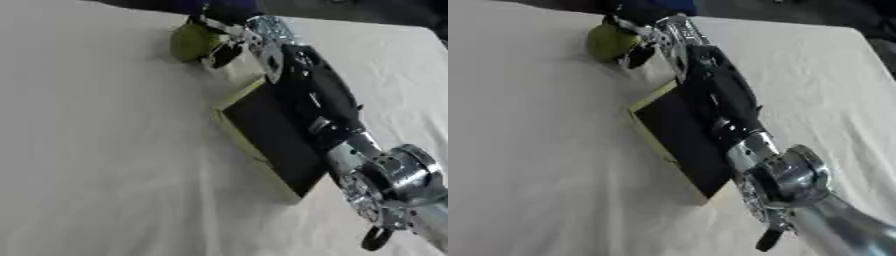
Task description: Pick up objects on the table and place them in the box.
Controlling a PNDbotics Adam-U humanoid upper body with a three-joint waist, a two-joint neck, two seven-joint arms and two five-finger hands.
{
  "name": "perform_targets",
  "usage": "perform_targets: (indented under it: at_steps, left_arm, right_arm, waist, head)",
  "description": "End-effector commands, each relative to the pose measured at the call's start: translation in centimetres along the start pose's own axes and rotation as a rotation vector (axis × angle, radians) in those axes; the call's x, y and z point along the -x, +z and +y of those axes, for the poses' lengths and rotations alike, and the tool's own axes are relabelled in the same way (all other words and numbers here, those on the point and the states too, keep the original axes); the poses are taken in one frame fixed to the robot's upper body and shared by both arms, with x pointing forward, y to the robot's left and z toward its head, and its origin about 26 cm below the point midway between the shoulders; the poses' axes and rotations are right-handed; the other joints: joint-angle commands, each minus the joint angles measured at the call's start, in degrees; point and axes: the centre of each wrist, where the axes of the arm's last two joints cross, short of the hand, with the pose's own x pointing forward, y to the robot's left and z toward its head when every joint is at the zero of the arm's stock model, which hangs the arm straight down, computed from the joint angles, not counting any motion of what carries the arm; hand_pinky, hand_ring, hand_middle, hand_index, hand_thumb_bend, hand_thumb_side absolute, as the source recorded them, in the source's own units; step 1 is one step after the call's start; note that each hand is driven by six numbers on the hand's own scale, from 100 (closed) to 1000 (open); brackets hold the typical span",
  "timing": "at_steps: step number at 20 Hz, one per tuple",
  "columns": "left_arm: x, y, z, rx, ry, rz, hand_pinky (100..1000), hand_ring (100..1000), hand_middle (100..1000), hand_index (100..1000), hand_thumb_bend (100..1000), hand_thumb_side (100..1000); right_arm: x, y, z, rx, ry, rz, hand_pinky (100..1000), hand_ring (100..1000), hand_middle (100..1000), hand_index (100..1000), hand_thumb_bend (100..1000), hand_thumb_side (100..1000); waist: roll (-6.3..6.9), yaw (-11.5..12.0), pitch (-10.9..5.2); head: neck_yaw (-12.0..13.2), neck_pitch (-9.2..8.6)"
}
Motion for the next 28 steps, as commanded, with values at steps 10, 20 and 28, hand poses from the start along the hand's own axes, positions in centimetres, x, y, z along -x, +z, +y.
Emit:
perform_targets:
  at_steps: [10,20,28]
  left_arm:
    - [-0.3,0.0,0.6,-0.01,-0.016,-0.002,757,860,661,736,196,522]
    - [0.1,0.8,0.9,-0.006,-0.034,0.028,758,858,661,736,203,510]
    - [0.4,1.5,1.5,-0.014,-0.062,0.055,758,859,661,736,195,515]
  right_arm:
    - [0.2,0.2,-2.1,-0.011,-0.009,-0.049,776,747,571,764,100,111]
    - [0.0,1.5,-5.3,0.133,0.024,-0.176,733,642,458,656,100,100]
    - [2.2,6.2,-6.2,0.255,0.106,-0.202,683,560,439,635,100,100]
  waist:
    - [1.04,-1.56,-4.15]
    - [2.18,-4.38,-6.99]
    - [3.53,-7.35,-7.84]
  head:
    - [0.27,2.3]
    - [2.15,5.53]
    - [5.19,6.25]
